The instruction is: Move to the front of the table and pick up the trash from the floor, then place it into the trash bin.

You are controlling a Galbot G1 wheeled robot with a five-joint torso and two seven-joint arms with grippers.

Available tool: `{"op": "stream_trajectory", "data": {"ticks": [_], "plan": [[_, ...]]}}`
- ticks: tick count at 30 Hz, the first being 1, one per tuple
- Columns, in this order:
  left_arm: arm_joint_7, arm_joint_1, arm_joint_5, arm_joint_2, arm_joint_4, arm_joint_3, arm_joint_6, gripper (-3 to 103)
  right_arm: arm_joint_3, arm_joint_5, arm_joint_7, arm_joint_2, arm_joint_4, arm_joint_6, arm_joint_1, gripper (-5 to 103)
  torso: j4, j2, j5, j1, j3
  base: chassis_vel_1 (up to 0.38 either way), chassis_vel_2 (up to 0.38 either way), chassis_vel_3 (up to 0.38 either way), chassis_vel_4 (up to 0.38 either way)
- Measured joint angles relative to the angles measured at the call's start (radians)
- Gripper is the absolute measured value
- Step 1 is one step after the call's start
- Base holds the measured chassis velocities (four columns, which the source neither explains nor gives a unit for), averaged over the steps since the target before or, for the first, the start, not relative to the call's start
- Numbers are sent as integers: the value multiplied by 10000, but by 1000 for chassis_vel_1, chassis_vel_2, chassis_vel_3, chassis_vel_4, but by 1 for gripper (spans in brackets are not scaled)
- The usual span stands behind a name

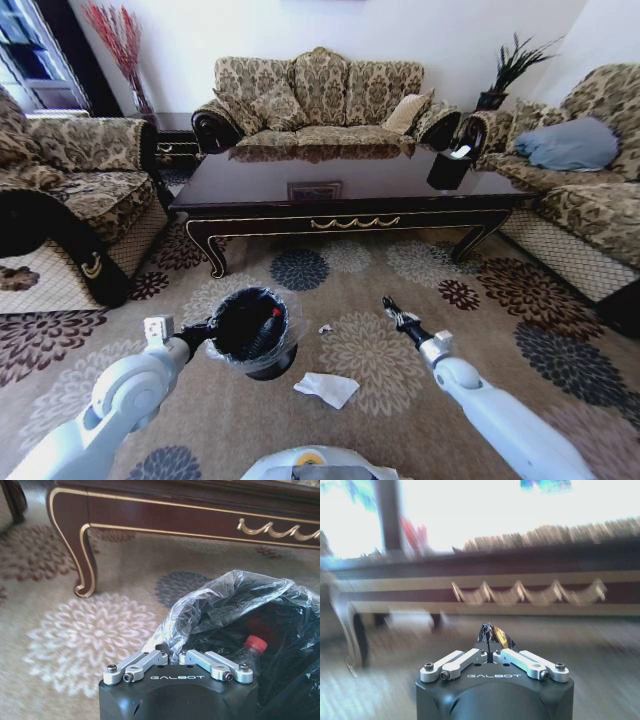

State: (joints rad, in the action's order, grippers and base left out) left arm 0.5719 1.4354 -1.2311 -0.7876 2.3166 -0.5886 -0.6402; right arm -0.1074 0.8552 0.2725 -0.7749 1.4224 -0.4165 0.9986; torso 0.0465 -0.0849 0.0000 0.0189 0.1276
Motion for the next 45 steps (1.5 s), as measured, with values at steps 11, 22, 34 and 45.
{"op": "stream_trajectory", "data": {"ticks": [11, 22, 34, 45], "plan": [[187, -533, -746, -135, -266, 467, -41, 4, 972, 1310, 574, 541, 2373, -453, -1939, 1, -3, 0, -3, 0, 1, 0, 0, 0, 0], [192, -1146, -906, -104, -752, 729, -99, 4, 2719, 511, 184, 567, 4744, -330, -3123, 1, 0, 0, 0, 1, 1, 0, 0, 0, 0], [168, -1742, -904, -252, -1328, 1245, -74, 4, 4477, -1382, 1109, 155, 4357, -633, -3591, 1, 1, 0, 0, 0, 1, 0, 0, 0, 0], [152, -1898, -864, -296, -1499, 1325, -59, 4, 5977, -2027, 1594, -529, 3311, -809, -4154, 1, 0, 0, -1, 0, 1, 0, 0, 0, 0]]}}
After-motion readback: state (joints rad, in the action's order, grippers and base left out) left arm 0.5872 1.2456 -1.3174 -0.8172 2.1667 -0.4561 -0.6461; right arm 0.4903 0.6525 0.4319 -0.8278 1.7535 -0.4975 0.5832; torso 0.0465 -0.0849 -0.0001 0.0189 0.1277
